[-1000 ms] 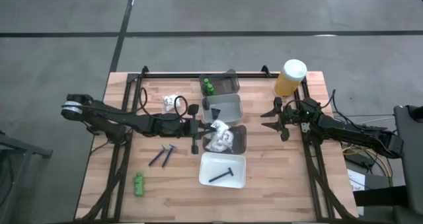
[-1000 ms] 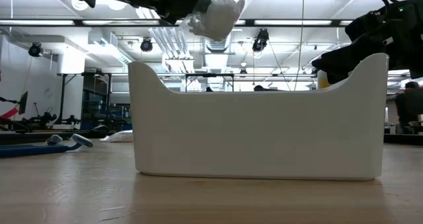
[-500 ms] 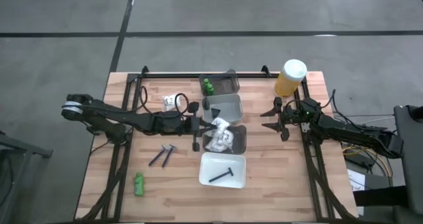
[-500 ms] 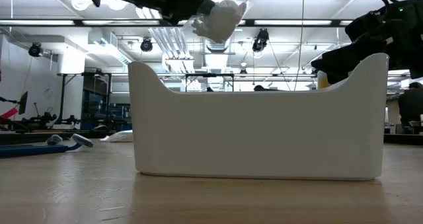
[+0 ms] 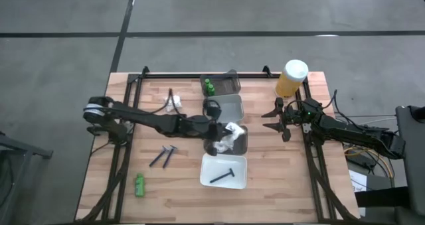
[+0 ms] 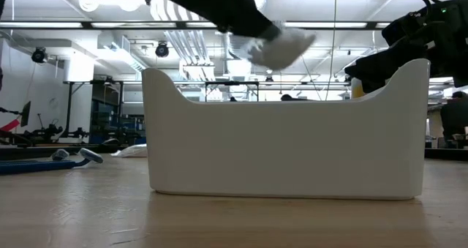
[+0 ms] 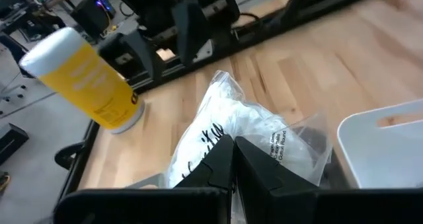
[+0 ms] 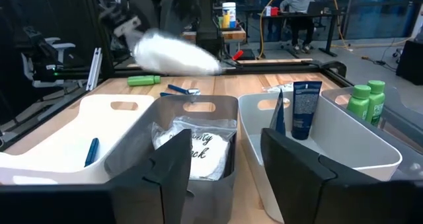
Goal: Pick & Place Travel size toiletries
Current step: Put the bottom white cotton pack into the bottom black bin
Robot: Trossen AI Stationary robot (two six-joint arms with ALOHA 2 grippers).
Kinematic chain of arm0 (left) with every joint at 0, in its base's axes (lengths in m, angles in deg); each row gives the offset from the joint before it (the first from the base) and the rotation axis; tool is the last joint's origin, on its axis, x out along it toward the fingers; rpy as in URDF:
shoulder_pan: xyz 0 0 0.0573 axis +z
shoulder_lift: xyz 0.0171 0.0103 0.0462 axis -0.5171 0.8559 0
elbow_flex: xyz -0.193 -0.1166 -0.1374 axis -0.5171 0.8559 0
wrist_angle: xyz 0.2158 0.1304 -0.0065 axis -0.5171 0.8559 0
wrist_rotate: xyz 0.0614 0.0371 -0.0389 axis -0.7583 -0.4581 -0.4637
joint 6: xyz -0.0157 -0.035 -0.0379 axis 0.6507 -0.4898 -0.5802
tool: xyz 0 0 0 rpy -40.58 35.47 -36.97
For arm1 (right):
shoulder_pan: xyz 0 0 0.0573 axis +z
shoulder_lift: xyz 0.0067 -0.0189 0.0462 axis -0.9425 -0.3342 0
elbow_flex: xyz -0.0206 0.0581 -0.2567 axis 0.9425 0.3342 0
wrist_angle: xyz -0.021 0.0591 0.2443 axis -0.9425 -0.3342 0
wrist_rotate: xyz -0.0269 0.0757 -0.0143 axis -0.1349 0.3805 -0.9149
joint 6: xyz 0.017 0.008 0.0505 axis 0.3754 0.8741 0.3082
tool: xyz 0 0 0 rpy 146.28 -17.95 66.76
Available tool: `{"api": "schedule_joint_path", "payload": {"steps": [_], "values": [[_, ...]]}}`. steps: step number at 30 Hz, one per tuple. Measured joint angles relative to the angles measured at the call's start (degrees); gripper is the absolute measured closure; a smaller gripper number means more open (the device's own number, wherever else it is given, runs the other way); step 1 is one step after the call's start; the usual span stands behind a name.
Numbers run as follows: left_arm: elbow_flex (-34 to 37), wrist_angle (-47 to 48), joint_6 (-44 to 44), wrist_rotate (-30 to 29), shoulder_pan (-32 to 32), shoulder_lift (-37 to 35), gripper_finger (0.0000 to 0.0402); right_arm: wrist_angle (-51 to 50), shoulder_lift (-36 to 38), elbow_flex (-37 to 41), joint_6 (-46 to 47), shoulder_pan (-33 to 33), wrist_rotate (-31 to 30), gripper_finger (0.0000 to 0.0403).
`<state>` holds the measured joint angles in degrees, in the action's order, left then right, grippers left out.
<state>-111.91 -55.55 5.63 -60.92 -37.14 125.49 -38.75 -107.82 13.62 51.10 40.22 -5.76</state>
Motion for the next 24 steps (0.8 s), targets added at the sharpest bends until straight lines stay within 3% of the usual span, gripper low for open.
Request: {"api": "schedule_joint_path", "payload": {"steps": [12,16,24], "values": [[-2.4,-0.1,8.3,-0.5,0.0,10.4,0.0383,0.0,0.0,0.0,0.0,0.0,0.0,0.0265],[-2.3,-0.7,8.5,-4.9,0.0,12.0,0.038,0.0,0.0,0.0,0.0,0.0,0.0,0.0277],[-2.1,-0.8,8.5,-5.8,0.0,12.1,0.033,0.0,0.0,0.0,0.0,0.0,0.0,0.03]]}}
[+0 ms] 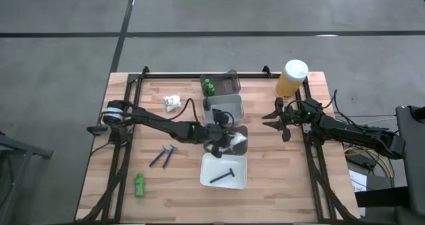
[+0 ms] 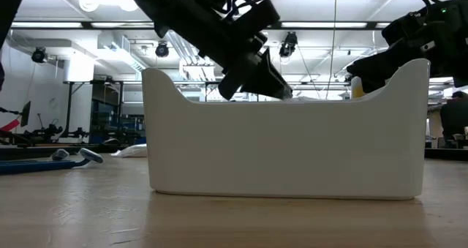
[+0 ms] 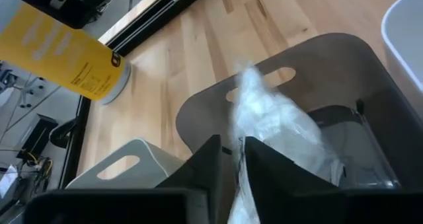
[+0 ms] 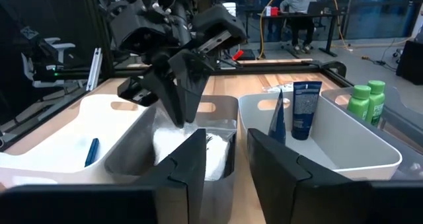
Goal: Pick & Place Travel size toiletries
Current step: Put the bottom white cotton pack into the bottom black bin, then put the white cotton pack into the bottom black bin
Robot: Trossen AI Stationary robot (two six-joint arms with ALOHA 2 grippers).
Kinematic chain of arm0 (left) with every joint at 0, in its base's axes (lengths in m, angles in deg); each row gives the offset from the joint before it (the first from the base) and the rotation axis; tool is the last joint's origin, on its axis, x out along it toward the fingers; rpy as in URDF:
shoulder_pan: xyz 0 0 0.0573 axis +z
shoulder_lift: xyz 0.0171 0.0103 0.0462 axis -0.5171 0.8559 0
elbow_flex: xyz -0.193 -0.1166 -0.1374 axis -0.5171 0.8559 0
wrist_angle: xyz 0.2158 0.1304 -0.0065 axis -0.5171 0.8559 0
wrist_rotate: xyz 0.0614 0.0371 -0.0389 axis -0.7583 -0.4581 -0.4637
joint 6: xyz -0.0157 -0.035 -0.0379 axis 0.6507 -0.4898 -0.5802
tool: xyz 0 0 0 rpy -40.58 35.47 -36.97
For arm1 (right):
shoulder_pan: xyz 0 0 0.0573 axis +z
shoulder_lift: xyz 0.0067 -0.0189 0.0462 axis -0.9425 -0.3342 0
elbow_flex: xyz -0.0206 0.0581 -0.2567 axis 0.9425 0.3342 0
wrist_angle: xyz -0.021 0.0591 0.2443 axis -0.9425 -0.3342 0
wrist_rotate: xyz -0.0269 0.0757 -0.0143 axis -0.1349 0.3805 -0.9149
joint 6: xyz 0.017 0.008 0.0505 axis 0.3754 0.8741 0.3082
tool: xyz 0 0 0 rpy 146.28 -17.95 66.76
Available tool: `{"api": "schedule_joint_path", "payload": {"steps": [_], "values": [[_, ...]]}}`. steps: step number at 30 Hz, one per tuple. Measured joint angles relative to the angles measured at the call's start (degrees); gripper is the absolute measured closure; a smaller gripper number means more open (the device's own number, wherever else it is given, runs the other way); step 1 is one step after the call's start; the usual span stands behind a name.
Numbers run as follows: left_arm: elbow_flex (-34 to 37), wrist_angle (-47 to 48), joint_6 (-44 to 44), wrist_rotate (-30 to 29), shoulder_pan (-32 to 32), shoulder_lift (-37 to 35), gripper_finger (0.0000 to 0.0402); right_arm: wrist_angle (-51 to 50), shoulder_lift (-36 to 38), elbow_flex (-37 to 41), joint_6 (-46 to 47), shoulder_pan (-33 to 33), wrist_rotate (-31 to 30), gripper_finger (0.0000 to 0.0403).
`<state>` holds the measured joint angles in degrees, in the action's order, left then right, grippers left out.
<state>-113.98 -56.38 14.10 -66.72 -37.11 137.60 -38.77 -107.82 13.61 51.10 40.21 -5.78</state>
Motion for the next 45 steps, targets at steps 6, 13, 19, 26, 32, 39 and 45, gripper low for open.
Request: {"api": "schedule_joint_path", "payload": {"steps": [6,13,19,26,32,39,45], "values": [[0.1,0.7,-0.4,0.0,-0.1,-1.2,0.0283,0.0,0.0,0.0,0.0,0.0,0.0,0.032],[0.6,8.6,-1.3,0.0,-0.1,-9.1,0.0269,0.0,0.0,0.0,0.0,0.0,0.0,0.0344],[6.7,6.3,-1.1,-1.4,0.4,-19.9,0.0268,0.0,0.0,0.0,0.0,0.0,0.0,0.0357],[15.4,-1.8,-1.5,-5.9,0.9,-35.2,0.0269,-0.1,-0.2,0.0,0.0,0.0,0.0,0.0352],[24.7,-13.0,-2.3,-6.1,1.0,-46.4,0.027,-0.4,-0.3,0.0,0.0,0.0,0.0,0.0333],[36.5,-17.2,-12.8,-6.6,1.0,-56.2,0.0271,-0.4,-0.3,0.0,0.0,0.0,0.0,0.0309],[44.4,-15.5,-22.5,-13.5,1.0,-60.1,0.0271,-0.4,-0.3,0.0,0.0,0.0,0.0,0.0294]]}}
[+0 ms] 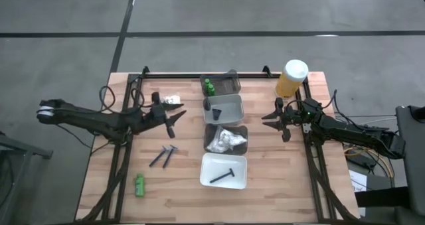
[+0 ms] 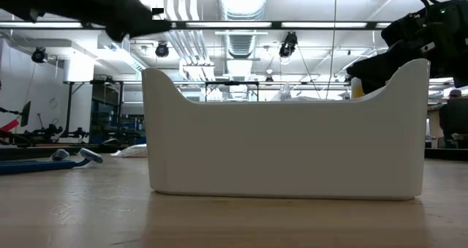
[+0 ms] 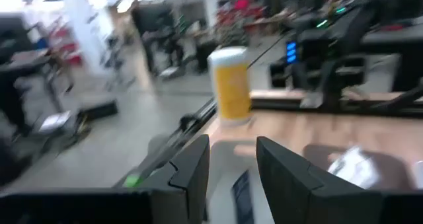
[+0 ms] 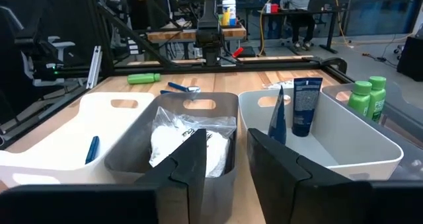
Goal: Pick & Place Travel size toiletries
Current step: Put the white cotton pack into the bottom black bin
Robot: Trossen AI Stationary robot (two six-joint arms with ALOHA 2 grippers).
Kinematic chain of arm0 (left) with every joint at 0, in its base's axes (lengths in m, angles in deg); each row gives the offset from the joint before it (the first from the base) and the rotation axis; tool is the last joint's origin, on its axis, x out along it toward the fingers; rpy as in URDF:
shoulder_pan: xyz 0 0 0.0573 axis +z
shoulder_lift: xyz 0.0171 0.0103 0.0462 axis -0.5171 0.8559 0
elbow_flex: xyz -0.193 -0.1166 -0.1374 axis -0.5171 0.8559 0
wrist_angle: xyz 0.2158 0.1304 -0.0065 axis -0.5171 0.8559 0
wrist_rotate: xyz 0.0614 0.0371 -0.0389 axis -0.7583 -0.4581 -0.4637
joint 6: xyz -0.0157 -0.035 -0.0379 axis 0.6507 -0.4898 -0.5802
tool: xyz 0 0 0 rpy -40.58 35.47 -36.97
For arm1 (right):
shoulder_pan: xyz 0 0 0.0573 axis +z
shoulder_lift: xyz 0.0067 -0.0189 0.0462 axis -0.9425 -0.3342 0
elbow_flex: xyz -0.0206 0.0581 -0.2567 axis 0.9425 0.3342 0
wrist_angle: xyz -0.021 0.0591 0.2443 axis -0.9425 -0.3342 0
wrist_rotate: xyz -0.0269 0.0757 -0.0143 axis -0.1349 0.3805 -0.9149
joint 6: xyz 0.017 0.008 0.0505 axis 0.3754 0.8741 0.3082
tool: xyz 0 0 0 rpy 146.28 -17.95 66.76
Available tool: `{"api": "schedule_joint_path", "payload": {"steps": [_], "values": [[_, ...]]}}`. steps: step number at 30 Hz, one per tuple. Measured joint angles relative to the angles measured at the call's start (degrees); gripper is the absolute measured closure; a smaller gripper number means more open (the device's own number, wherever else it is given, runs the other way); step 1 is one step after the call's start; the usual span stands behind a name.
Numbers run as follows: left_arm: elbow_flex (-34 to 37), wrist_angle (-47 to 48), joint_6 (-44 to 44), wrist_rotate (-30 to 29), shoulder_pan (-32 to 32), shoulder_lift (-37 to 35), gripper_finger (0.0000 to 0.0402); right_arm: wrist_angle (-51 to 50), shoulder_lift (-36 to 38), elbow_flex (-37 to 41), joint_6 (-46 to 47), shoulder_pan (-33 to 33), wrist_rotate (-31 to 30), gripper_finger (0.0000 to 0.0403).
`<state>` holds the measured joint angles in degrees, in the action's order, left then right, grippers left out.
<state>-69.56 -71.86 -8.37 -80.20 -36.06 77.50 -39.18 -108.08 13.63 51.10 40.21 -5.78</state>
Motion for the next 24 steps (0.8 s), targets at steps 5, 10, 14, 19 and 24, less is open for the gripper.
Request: {"api": "schedule_joint_path", "payload": {"steps": [5,10,14,19,24], "values": [[0.6,6.4,-1.0,-2.1,0.1,-0.3,0.0271,0.0,0.0,0.0,0.0,0.0,0.0,0.028],[0.1,14.6,-3.3,-4.3,1.5,0.4,0.0271,0.0,0.0,0.0,0.0,0.0,0.0,0.0266],[0.1,18.9,-8.3,-7.6,5.1,1.7,0.0271,0.0,0.0,0.0,0.0,0.0,0.0,0.0256],[0.1,19.6,-12.5,-4.2,12.4,4.5,0.0271,0.0,0.0,0.0,0.0,0.0,0.0,0.0245],[-0.7,21.5,-15.0,0.1,20.8,9.8,0.0271,0.0,0.0,0.0,0.0,0.0,0.0,0.0232]]}}
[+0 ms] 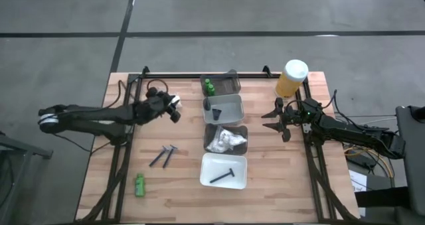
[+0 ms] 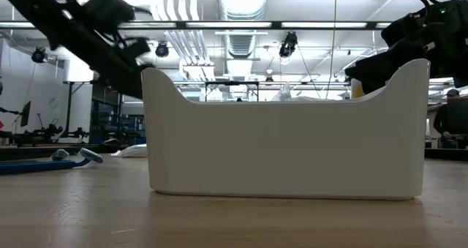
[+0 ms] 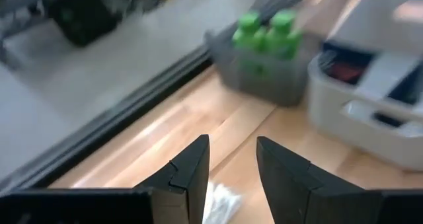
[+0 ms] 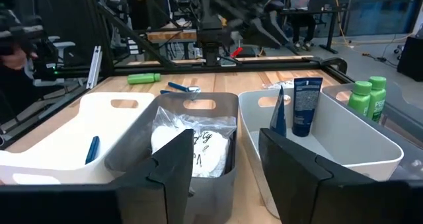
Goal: Pick & Place Travel size toiletries
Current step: Put the white cotton pack into the bottom black bin
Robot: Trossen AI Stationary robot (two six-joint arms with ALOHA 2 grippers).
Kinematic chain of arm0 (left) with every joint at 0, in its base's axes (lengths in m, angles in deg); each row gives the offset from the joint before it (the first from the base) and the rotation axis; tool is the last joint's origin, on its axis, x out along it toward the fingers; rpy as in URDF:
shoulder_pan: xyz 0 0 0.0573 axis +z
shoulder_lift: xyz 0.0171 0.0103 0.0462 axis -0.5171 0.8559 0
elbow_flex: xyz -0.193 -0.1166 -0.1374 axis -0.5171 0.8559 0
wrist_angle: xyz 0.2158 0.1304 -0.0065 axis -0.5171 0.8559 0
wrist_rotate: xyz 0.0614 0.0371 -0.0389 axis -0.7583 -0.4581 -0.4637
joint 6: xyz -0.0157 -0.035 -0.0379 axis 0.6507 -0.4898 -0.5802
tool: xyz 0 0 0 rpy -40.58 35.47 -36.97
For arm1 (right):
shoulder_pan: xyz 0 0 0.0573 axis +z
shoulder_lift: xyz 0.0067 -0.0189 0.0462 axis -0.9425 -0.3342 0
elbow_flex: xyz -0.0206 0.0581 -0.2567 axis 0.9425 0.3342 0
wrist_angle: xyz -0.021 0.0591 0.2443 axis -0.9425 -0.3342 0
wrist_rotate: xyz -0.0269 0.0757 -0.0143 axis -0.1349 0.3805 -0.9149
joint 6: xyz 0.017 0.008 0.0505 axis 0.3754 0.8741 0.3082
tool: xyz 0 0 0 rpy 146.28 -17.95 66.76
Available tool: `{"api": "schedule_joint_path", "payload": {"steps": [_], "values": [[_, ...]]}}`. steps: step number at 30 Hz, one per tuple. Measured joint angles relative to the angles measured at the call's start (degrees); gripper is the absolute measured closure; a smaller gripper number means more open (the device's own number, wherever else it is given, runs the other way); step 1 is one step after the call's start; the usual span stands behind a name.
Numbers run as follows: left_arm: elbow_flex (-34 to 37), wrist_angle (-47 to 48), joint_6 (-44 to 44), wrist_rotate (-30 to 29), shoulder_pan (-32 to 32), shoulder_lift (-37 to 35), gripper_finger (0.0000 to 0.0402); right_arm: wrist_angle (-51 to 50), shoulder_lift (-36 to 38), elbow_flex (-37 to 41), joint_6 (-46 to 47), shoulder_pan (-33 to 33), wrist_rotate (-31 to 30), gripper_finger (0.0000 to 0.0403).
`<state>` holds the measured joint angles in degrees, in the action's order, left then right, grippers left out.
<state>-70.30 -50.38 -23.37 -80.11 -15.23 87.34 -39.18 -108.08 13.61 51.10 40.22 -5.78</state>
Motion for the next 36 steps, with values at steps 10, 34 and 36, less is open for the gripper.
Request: {"api": "schedule_joint_path", "payload": {"steps": [10,34,36], "values": [[-7.7,12.3,-0.2,4.7,10.3,13.6,0.0271,0.0,0.0,0.0,0.0,0.0,0.0,0.0211],[-10.5,9.0,6.9,9.7,14.0,29.9,0.0322,0.0,0.0,0.0,0.0,0.0,0.0,0.0244],[-10.4,9.0,6.8,9.9,14.0,29.7,0.0355,0.0,0.0,0.0,0.0,0.0,0.0,0.0251]]}}
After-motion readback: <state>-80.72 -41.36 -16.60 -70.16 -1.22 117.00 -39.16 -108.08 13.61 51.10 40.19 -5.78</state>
